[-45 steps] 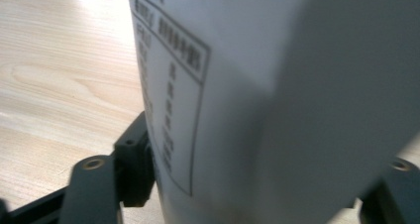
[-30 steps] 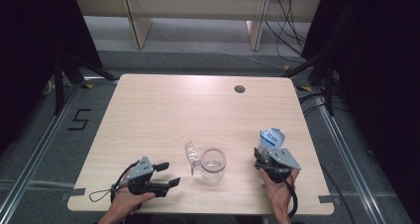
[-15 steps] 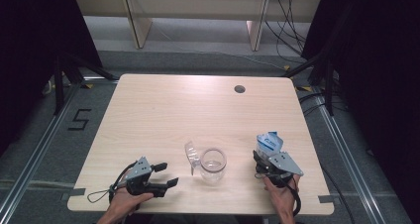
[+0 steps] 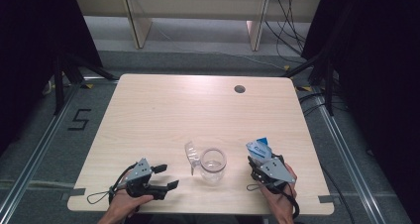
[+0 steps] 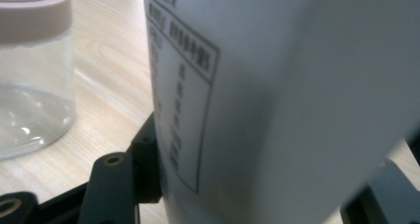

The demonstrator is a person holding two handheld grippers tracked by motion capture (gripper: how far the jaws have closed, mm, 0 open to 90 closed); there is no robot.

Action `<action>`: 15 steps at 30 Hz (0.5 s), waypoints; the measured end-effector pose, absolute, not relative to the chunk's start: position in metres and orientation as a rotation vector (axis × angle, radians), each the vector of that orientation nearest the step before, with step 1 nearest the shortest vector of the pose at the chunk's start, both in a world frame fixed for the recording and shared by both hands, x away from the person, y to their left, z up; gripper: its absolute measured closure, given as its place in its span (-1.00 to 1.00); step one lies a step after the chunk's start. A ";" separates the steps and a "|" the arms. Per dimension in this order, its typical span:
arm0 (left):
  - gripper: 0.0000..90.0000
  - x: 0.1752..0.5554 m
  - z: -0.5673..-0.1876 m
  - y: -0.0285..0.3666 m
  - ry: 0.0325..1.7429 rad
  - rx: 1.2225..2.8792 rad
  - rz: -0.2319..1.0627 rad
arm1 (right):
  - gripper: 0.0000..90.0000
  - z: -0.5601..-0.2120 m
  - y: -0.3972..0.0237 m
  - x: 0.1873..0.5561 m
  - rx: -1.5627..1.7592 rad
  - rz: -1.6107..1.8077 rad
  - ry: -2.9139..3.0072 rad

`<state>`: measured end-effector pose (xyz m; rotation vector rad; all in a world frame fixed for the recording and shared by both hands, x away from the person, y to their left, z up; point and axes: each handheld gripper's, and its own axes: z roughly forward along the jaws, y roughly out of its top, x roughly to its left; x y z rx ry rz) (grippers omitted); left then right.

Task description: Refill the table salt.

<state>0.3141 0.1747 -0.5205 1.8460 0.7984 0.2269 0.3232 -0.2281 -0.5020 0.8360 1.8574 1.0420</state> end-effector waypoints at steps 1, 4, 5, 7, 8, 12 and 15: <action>-0.47 0.314 -0.520 0.175 0.795 1.852 0.231 | -0.09 -0.503 -0.226 0.323 0.844 1.048 1.850; -0.47 0.313 -0.520 0.175 0.771 1.850 0.222 | -0.09 -0.504 -0.222 0.324 0.804 1.015 1.878; -0.47 0.311 -0.520 0.174 0.793 1.840 0.219 | -0.09 -0.504 -0.221 0.324 0.802 1.014 1.888; -0.47 0.311 -0.519 0.175 0.766 1.861 0.232 | -0.09 -0.504 -0.219 0.324 0.804 1.013 1.882; -0.47 0.311 -0.519 0.174 0.762 1.850 0.225 | -0.09 -0.505 -0.218 0.325 0.793 1.011 1.892; -0.48 0.310 -0.520 0.173 0.772 1.848 0.218 | -0.09 -0.504 -0.216 0.326 0.777 0.998 1.889; -0.48 0.310 -0.520 0.173 0.787 1.843 0.211 | -0.09 -0.505 -0.213 0.328 0.758 0.977 1.894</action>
